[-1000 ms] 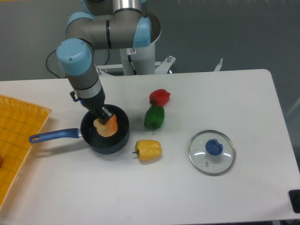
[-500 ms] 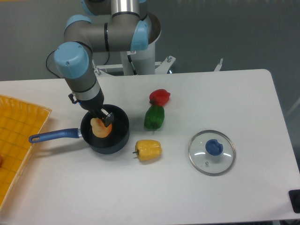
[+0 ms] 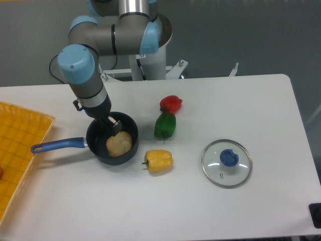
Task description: Place the round bread in the pot
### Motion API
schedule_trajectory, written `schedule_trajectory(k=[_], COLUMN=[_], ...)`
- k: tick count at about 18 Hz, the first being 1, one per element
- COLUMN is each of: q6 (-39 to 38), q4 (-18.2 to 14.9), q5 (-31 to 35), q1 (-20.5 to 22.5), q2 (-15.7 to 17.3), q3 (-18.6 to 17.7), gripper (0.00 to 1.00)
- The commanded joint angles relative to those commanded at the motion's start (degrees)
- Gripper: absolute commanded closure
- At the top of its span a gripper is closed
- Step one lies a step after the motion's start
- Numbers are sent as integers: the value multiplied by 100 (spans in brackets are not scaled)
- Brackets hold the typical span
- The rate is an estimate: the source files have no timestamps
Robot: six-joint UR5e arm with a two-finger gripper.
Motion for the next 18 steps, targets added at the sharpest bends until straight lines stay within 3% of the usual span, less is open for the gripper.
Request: schedule_trajectory(k=[2, 3, 4, 8, 12, 18], q6=[9, 18, 9, 9, 149, 1263], q4=[0, 0, 0, -9, -44, -131], q5=[0, 0, 9, 9, 0, -17], q1=[105, 210, 281, 501, 957, 1669], q2=[0, 0, 0, 35, 26, 26], q3=[44, 61, 70, 140, 579, 729], gripper=[30, 9, 0, 0, 0, 0])
